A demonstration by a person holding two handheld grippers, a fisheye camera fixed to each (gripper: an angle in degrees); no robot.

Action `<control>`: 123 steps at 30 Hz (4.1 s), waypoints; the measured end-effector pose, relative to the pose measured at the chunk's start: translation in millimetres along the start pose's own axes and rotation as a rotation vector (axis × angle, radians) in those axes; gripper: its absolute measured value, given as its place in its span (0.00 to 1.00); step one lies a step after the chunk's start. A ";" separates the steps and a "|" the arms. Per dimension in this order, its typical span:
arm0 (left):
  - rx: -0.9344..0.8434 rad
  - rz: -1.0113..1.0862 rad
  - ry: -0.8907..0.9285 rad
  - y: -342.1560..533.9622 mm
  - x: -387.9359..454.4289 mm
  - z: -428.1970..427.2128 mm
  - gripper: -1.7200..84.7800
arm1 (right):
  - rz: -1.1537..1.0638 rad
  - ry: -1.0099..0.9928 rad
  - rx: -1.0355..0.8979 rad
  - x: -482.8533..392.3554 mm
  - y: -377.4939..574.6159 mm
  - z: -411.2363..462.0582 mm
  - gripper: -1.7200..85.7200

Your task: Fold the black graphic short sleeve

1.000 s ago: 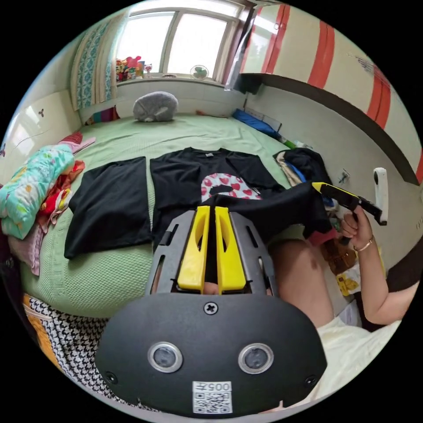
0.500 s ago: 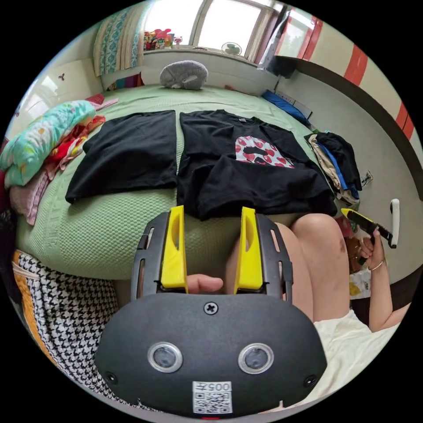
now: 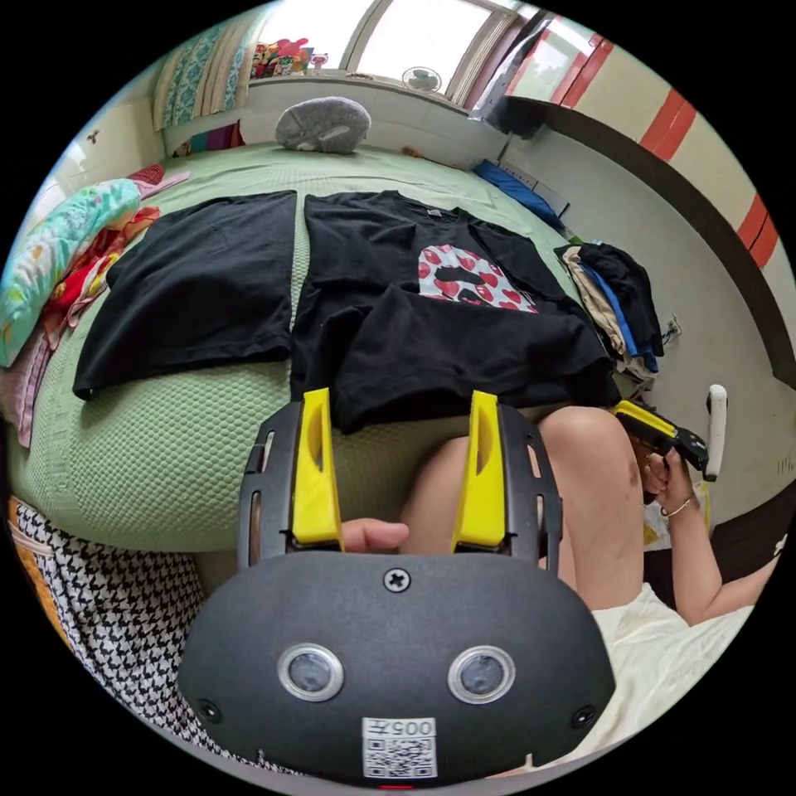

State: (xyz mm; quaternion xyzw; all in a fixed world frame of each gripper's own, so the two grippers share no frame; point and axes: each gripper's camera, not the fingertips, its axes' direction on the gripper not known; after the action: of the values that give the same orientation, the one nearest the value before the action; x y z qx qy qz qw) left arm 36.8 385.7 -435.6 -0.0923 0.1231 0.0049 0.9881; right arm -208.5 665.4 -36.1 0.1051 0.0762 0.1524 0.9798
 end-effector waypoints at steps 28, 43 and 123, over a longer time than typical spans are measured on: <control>0.324 0.097 -0.026 68.8 38.8 -270.9 0.05 | 0.116 -0.237 0.258 65.3 39.2 -205.5 0.00; 0.343 0.174 0.002 97.8 65.7 -316.2 0.05 | 0.151 -0.339 0.207 94.3 56.3 -251.1 0.00; -0.053 0.081 -0.176 -235.3 -98.1 182.8 0.18 | 0.215 -0.204 0.146 83.1 -85.5 -82.3 0.00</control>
State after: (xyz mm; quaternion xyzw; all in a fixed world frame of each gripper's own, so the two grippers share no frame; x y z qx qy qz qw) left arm -6.4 189.2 -194.9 -0.1126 0.0395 0.0560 0.9913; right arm -121.0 627.0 -145.0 0.1983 -0.0243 0.2390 0.9502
